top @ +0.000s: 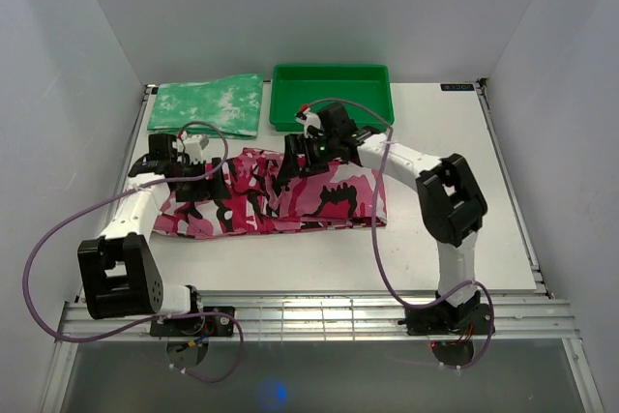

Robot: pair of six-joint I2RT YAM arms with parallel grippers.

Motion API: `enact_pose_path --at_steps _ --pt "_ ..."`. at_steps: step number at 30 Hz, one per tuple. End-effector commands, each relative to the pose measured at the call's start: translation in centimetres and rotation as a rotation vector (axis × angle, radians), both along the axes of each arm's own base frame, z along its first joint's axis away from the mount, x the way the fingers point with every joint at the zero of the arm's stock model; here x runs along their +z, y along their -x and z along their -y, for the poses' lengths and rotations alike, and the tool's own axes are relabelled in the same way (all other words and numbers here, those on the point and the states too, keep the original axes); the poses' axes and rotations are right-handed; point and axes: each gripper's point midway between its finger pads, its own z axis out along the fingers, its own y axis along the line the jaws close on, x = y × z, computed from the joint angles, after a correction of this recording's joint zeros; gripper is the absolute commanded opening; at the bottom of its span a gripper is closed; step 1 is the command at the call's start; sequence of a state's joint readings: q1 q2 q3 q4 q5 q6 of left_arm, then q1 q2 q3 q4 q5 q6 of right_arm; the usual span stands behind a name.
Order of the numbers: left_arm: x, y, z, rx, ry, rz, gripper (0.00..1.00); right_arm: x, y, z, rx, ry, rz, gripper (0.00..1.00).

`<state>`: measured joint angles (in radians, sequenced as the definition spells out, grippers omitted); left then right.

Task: Fold and stack the trousers
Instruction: Fold the trousers

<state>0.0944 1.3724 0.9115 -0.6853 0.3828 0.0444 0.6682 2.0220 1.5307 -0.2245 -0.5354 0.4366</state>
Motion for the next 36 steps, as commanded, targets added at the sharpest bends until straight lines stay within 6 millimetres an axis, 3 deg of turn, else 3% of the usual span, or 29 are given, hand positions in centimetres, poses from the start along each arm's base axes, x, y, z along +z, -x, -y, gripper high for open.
enact_pose_path --at_steps 1,2,5,6,8,9,10,13,17,18,21,23,26,29,31,34,36 --pt "5.9 -1.5 2.3 -0.130 0.107 0.176 0.98 7.6 -0.8 4.1 0.072 -0.083 0.229 0.99" --pt "6.8 -1.6 3.0 -0.163 0.140 0.201 0.98 7.1 0.1 5.5 0.098 -0.059 0.211 0.99" --pt "10.3 -1.9 6.0 -0.277 0.304 0.319 0.98 5.3 0.8 10.7 0.152 -0.018 0.217 0.86" --pt "10.8 -1.5 7.6 -0.292 0.379 0.306 0.93 3.7 2.5 12.6 0.166 0.008 0.151 0.72" --pt "10.9 -2.2 9.1 -0.308 0.409 0.308 0.88 2.0 2.6 15.7 0.164 0.033 0.140 0.64" --pt "10.7 -1.6 11.6 -0.373 0.430 0.282 0.86 0.5 3.9 16.9 0.169 0.051 0.087 0.59" --pt "10.8 -1.7 12.6 -0.391 0.440 0.272 0.83 -0.3 3.8 18.2 0.161 0.059 0.084 0.57" --pt "9.7 -1.6 15.7 -0.433 0.501 0.211 0.76 -2.7 5.4 19.1 0.168 0.037 -0.029 0.51" --pt "6.0 -2.6 16.6 -0.363 0.521 0.081 0.71 -6.9 6.6 19.9 0.162 0.086 -0.115 0.51" --pt "3.9 -2.9 16.4 -0.333 0.512 0.019 0.70 -8.2 6.8 20.4 0.151 0.117 -0.143 0.51" --pt "-0.3 -2.9 15.3 -0.280 0.434 -0.086 0.67 -10.9 7.2 22.5 0.106 0.200 -0.176 0.50" --pt "-2.6 -2.4 14.1 -0.264 0.353 -0.151 0.66 -11.6 7.0 24.3 0.057 0.229 -0.195 0.50" --pt "-5.7 -2.2 11.8 -0.193 0.259 -0.221 0.66 -11.8 6.8 26.6 0.002 0.281 -0.184 0.51" --pt "-5.8 -2.4 10.4 -0.171 0.253 -0.218 0.71 -11.2 6.9 27.7 0.001 0.311 -0.165 0.50" --pt "-4.4 -3.0 10.6 -0.229 0.267 -0.162 0.76 -10.1 7.1 28.1 0.006 0.324 -0.137 0.50" --pt "-0.4 -3.4 11.2 -0.362 0.285 0.007 0.87 -7.5 6.2 28.7 -0.012 0.334 -0.050 0.51" --pt "2.6 -3.6 11.1 -0.397 0.269 0.112 0.92 -5.3 5.2 29.0 -0.046 0.322 0.014 0.58"
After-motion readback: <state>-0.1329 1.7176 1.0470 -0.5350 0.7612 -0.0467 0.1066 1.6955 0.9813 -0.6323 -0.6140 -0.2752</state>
